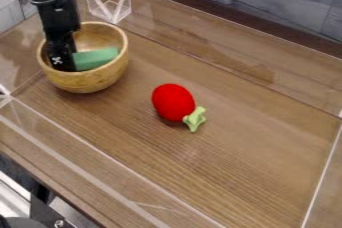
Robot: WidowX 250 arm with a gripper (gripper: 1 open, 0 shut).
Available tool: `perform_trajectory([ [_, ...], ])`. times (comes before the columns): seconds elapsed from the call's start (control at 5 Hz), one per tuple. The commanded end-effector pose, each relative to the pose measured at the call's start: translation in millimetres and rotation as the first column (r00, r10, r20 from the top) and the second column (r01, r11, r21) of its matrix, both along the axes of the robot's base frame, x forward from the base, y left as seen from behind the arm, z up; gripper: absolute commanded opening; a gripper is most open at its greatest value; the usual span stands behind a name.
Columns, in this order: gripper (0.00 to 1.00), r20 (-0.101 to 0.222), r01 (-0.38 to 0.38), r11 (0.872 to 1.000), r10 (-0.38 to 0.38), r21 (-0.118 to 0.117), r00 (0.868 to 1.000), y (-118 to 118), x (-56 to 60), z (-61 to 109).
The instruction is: Remove the green stick from the brown bowl and put it on the table
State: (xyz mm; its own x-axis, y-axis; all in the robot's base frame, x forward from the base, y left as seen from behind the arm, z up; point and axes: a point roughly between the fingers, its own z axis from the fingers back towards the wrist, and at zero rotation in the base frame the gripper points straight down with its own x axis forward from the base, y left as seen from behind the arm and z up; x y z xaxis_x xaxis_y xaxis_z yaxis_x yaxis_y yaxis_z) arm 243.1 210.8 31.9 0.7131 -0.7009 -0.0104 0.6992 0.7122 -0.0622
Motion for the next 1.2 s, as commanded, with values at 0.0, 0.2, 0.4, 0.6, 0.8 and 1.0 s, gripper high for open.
perform_trajectory([
  [0.0, 0.0, 0.016, -0.077, 0.997, 0.076, 0.024, 0.997, 18.8, -15.0, -4.6],
  [0.2, 0.0, 0.014, -0.069, 0.997, 0.068, 0.024, 0.998, 20.1, -7.9, -10.2],
  [0.4, 0.0, 0.011, -0.061, 0.998, 0.06, 0.024, 0.998, 19.8, -0.9, -15.8],
  [0.6, 0.0, 0.009, -0.053, 0.998, 0.053, 0.024, 0.999, 17.5, -1.2, -17.1],
  [0.8, 0.0, 0.006, -0.045, 0.999, 0.045, 0.024, 0.999, 15.4, -1.6, -18.7],
  [1.0, 0.0, 0.003, -0.082, 0.996, 0.082, 0.024, 0.997, 12.8, -3.9, -23.7],
])
